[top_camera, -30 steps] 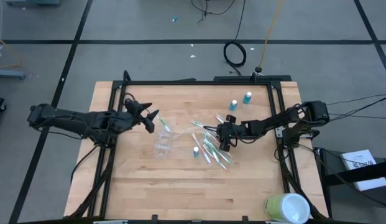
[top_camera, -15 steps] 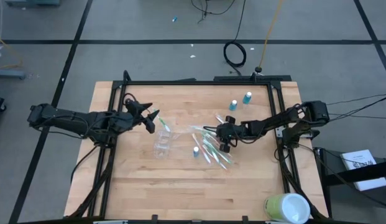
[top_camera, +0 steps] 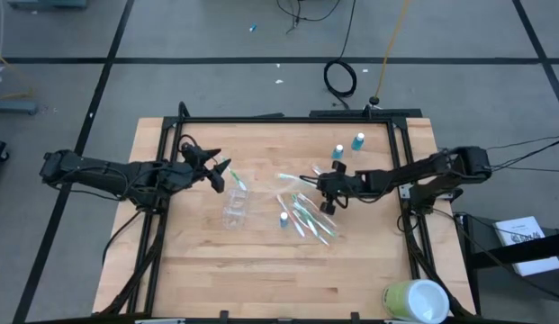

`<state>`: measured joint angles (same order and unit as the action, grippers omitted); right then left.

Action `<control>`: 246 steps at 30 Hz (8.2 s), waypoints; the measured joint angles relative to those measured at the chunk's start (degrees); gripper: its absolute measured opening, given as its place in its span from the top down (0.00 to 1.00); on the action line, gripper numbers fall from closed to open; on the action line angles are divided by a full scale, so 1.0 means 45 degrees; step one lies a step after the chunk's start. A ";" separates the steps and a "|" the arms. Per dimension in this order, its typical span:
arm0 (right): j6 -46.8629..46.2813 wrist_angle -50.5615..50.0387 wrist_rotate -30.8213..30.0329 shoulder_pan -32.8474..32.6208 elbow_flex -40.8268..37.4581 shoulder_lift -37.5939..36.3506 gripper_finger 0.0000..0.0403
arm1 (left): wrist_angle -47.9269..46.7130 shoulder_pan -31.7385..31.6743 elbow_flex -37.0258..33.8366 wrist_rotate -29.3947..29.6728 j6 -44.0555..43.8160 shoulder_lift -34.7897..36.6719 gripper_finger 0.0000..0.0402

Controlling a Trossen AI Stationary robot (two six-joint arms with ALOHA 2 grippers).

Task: Pick & Place toothbrushing station
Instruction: Put the green toothbrush into the top section of the transparent organizer

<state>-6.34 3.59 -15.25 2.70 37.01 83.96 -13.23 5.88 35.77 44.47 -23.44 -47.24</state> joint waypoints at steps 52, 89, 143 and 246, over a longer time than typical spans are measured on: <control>-0.2678 -0.5428 -0.2478 -0.2265 -0.2176 -0.8397 0.96 | 0.0001 0.0002 0.0000 -0.0005 0.0155 0.0000 0.41; 0.0344 0.8359 0.3074 -0.0602 -0.7310 -0.9555 0.96 | 0.4147 0.0003 -0.0005 -0.2984 0.2615 -0.1977 0.41; 0.0571 1.3054 0.4747 -0.0622 -0.4143 -0.1204 0.96 | 1.3353 0.0291 0.0461 -0.7345 0.4813 -0.7304 0.41; 0.0196 1.2861 0.4747 -0.0617 -0.4143 -0.1888 0.57 | 1.3629 0.0377 0.1287 -0.6300 0.5945 -0.8548 0.90</control>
<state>-5.46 61.46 6.11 -0.08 18.37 75.47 48.10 7.57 41.56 16.12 3.31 -85.71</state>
